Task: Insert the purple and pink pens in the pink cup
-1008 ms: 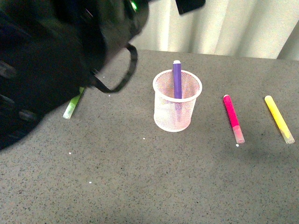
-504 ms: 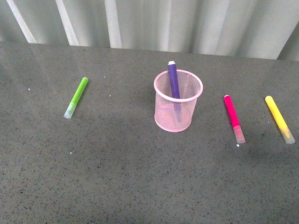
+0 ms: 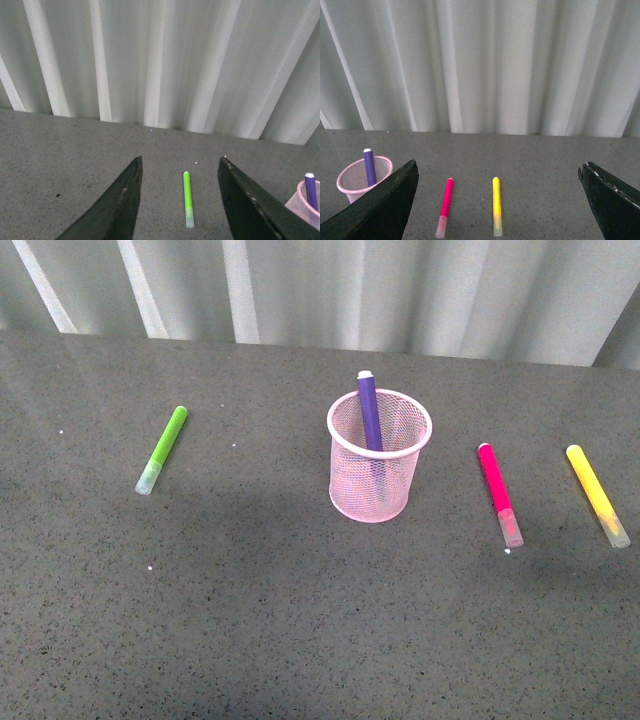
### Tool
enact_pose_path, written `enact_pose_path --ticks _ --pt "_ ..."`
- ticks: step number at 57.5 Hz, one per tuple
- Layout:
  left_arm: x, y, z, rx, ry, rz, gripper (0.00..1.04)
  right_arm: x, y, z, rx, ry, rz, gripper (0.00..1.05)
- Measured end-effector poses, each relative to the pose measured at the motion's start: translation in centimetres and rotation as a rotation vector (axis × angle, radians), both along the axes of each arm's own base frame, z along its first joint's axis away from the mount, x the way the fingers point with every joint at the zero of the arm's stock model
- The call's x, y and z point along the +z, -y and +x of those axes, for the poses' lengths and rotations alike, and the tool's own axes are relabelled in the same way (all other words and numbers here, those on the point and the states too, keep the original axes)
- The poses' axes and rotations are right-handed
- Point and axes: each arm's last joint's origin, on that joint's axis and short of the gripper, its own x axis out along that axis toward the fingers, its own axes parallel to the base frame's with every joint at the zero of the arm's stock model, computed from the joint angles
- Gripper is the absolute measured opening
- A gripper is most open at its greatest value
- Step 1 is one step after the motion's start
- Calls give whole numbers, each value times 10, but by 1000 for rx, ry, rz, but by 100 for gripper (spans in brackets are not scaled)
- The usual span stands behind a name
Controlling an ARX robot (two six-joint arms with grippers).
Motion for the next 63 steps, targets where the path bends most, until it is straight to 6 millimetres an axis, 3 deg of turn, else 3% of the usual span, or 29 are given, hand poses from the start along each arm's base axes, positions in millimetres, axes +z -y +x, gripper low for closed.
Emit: enact_pose_path --ticks 11,30,63 --pt "-16 10 -10 5 5 13 3 0 0 0 2 0 0 98" --pt "-33 27 -23 -4 5 25 4 0 0 0 2 0 0 98" --pt "-43 27 -37 -4 33 26 4 0 0 0 1 0 0 98"
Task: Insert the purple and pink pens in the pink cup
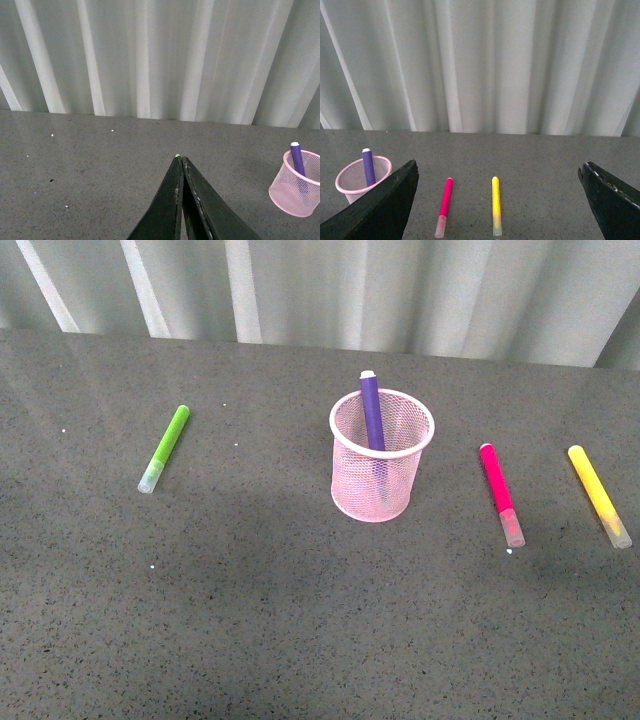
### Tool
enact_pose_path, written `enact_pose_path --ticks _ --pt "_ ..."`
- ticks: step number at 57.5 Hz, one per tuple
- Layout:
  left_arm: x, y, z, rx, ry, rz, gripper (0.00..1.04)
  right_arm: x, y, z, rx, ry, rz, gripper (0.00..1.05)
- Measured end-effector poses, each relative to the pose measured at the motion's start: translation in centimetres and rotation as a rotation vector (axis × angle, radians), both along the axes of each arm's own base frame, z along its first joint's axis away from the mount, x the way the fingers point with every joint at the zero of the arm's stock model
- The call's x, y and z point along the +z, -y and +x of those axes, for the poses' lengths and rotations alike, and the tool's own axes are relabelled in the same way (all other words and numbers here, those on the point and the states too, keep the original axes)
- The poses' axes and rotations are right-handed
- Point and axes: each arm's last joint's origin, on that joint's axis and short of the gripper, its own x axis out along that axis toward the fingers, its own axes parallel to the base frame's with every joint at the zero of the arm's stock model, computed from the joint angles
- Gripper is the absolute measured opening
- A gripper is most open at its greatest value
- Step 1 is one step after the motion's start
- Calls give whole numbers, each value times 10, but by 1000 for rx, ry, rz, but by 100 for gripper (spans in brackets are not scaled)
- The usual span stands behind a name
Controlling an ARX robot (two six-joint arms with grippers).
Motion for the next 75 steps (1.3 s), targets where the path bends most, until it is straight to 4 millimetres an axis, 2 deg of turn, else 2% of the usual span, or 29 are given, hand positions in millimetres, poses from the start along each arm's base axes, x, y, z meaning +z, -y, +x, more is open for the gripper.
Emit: enact_pose_path --ticks 12,41,52,56,59,62,66,68,70,73,75 --pt "-3 0 -12 0 -5 2 4 0 0 0 0 0 0 98" --pt "-3 0 -12 0 -7 1 4 0 0 0 0 0 0 98" --pt "-3 0 -12 0 -8 2 39 0 0 0 -6 -1 -5 98" --pt "-3 0 -12 0 -8 2 52 3 0 2 -109 -9 -66 98" --pt "-3 0 -12 1 -8 2 61 14 0 5 -144 2 -104 98" --pt "-3 0 -12 -1 -8 2 70 34 2 11 -145 40 -117 98" --pt "-3 0 -12 -1 -8 2 80 74 8 26 -158 124 -140 98" --pt "-3 0 -12 0 -8 2 88 87 11 33 -179 152 -157 98" --pt "-3 0 -12 0 -8 2 93 106 15 47 -205 193 -188 98" --pt "-3 0 -12 1 -8 2 100 124 21 69 -216 200 -206 98" --pt "-3 0 -12 0 -8 2 99 132 24 85 -223 177 -211 98"
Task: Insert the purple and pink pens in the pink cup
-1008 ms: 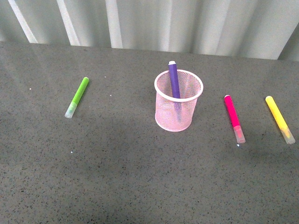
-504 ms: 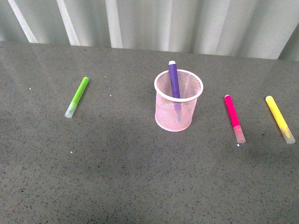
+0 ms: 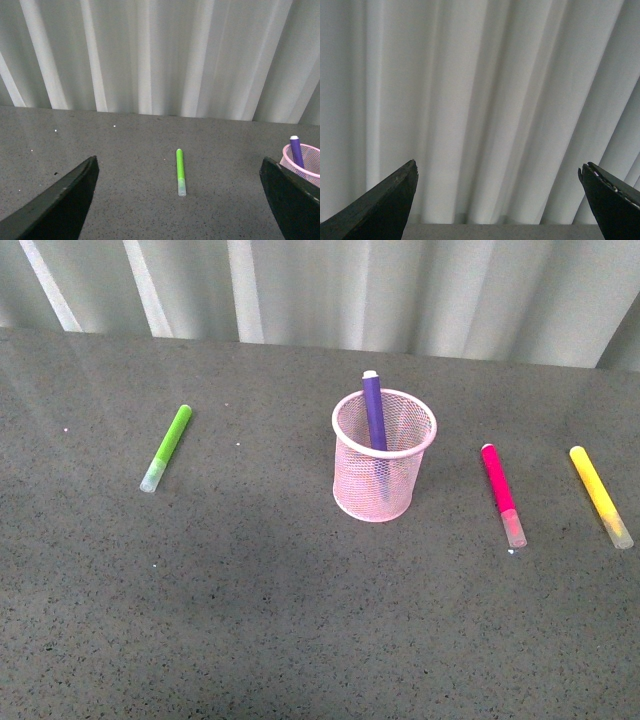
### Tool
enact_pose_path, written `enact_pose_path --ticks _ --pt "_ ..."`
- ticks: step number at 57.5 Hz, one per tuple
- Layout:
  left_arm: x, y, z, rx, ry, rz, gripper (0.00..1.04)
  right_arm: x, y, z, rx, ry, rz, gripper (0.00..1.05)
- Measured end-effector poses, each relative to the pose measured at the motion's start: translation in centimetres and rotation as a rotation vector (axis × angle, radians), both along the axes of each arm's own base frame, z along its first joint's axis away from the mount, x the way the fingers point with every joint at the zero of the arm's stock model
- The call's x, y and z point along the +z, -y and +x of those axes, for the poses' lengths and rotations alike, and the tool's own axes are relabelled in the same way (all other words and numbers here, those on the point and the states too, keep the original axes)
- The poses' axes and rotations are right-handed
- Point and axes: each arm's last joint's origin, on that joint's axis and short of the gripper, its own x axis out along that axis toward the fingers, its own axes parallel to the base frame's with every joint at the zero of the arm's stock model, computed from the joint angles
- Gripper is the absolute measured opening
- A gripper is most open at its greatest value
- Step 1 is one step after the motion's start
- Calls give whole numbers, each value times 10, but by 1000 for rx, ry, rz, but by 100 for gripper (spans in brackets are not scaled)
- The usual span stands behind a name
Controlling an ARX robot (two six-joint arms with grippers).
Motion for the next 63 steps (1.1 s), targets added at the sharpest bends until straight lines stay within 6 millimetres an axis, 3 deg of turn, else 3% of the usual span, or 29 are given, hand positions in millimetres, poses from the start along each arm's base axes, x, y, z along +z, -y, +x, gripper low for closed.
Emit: enact_pose_path --ticks 4,9,13,16,19,28,42,63 --pt "0 0 0 0 0 0 98 7 7 41 -12 -91 7 98" --pt "0 0 0 0 0 0 98 -1 14 92 -21 -249 49 98" --pt "0 0 0 0 0 0 98 -25 16 143 -23 -444 121 98" --pt "0 0 0 0 0 0 98 -47 9 170 -1 -566 156 98" --pt "0 0 0 0 0 0 98 -62 2 181 15 -637 167 98" --pt "0 0 0 0 0 0 98 -110 -30 196 91 -814 172 98" --pt "0 0 0 0 0 0 98 -154 -73 194 216 -888 264 98" --pt "0 0 0 0 0 0 98 -196 -76 195 239 -927 376 98"
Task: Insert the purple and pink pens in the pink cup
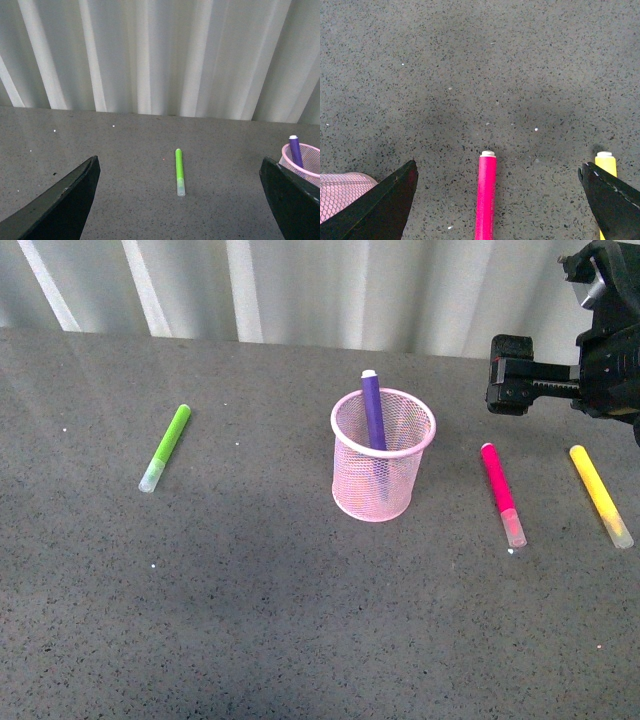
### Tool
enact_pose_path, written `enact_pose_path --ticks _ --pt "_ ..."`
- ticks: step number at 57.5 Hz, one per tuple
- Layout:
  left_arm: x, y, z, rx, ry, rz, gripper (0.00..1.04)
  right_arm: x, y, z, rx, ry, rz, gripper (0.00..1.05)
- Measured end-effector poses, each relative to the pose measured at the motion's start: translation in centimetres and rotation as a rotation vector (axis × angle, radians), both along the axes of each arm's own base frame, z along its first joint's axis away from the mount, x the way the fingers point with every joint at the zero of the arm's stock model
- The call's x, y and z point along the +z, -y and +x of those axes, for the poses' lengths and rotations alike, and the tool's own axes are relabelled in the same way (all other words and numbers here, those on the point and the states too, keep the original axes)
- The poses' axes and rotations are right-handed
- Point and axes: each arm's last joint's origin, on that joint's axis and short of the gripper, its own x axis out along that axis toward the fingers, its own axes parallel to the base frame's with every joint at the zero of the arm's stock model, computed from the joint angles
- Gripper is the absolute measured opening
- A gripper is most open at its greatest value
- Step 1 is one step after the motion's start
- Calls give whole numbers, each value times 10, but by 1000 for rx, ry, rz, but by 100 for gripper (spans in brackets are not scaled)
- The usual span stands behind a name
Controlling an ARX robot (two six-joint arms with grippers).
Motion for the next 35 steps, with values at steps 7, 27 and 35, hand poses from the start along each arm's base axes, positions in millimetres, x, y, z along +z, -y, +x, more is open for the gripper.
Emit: enact_pose_path --ticks 7,27,35 --pt "0 0 0 0 0 0 98 -11 1 2 -5 -15 15 98" --pt "0 0 0 0 0 0 98 -42 0 11 -18 -79 35 98" --pt "0 0 0 0 0 0 98 -49 -1 16 -19 -85 46 98"
